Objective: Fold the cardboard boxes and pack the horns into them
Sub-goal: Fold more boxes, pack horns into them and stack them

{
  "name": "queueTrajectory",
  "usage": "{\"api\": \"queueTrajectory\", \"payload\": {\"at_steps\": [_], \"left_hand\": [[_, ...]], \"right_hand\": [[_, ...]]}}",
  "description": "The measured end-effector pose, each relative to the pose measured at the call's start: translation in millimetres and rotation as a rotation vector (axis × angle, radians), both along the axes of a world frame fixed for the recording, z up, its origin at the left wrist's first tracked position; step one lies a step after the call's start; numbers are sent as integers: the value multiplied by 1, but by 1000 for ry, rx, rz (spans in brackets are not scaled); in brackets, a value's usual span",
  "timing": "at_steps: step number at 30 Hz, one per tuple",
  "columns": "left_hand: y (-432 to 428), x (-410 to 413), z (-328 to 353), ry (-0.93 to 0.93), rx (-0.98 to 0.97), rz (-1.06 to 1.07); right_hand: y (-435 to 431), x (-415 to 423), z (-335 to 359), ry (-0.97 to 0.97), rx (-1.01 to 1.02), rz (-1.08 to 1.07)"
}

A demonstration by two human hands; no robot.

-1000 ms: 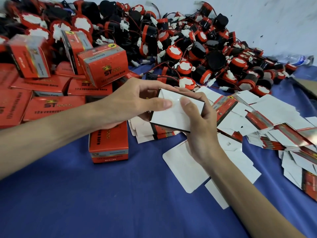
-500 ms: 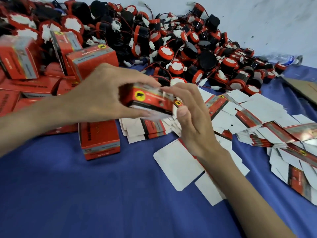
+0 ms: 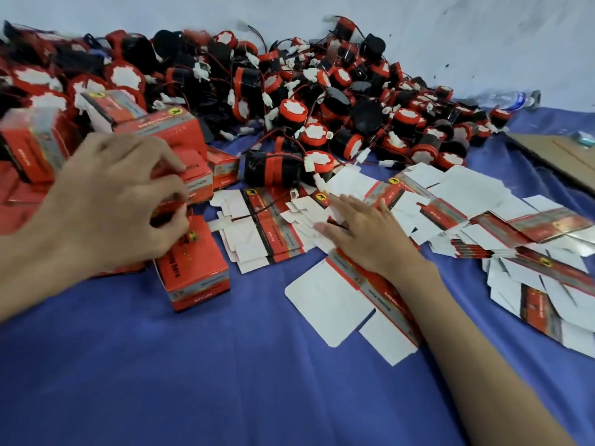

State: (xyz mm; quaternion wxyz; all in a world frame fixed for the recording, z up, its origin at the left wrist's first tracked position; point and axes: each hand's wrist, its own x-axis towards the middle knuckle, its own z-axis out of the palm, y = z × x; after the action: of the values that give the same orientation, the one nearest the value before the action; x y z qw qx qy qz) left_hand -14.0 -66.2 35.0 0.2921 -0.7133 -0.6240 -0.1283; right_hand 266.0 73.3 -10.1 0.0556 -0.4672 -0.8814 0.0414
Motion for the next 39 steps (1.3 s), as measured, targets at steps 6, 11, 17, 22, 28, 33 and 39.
{"api": "queueTrajectory", "payload": {"at_steps": [6,11,17,22,28,33,39], "left_hand": [[0,112,-3,-355,-277,-280],[46,121,-19,-780,-616,-105],[80,106,-11,-1795,-679,-174],[78,105,-8,-1958,-675,-198],[71,99,-8,-1689,-817,-444],[64,102,-6,-1572,-593,-433],[72,95,-5,-1939,-471,-214]], "right_hand": [[-13,-6,5,196,110,43],[-22,-5,6,296,239,84],[-36,-11,14,680,261,275],[-49,-26,6,870,168,516],[-57,-42,2,939,299,628],[-49,-36,10,841,573,497],[-12,-10,10,711,212,30]]}}
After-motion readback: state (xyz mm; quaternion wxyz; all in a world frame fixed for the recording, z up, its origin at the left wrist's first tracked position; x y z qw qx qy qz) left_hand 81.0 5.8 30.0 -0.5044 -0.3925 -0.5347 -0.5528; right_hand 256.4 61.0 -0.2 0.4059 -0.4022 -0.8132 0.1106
